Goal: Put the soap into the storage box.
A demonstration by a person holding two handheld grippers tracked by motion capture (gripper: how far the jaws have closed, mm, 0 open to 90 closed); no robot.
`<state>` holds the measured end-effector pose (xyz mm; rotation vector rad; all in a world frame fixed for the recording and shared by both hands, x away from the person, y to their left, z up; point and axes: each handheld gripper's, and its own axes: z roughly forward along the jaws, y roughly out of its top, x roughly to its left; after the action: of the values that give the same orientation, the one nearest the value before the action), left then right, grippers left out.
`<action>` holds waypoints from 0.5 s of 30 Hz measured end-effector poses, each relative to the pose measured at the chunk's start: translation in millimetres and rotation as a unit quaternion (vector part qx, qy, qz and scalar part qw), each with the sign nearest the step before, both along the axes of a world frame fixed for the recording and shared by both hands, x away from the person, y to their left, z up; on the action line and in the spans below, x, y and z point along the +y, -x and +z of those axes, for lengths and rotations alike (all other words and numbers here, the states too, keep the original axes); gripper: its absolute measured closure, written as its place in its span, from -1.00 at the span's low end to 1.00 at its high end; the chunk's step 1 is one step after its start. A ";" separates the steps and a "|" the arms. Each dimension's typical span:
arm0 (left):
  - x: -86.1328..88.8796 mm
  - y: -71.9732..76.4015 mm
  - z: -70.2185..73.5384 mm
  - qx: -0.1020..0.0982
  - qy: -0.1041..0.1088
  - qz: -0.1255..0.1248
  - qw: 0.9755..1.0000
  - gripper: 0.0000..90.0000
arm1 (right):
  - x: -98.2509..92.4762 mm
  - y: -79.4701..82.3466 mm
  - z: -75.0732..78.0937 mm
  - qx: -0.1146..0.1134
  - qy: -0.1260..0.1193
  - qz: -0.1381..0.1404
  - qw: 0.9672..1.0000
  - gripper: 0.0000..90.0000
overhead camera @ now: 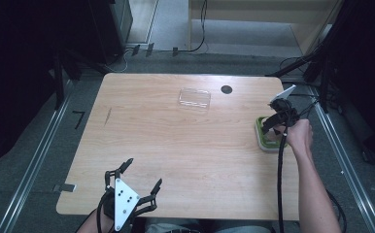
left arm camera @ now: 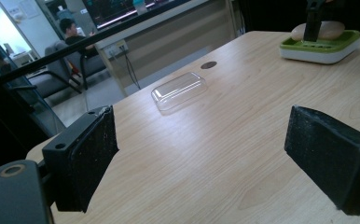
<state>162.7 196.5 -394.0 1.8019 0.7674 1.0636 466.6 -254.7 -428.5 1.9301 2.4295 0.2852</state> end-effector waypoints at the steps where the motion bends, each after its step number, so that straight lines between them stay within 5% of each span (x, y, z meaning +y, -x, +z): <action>1: -0.1 0.0 -0.1 0.000 0.000 0.000 1.000 -0.78 | -0.6 -0.5 -1.3 0.002 -0.003 -0.001 1.000 -0.25; 15: -0.4 0.4 -0.2 -0.002 -0.001 0.000 1.000 -0.78 | -4.7 -2.6 -9.5 0.001 -0.015 -0.013 1.000 -0.25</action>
<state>162.3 196.2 -394.2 1.8020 0.7642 1.0676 469.2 -259.4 -438.0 1.9716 2.4136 0.3202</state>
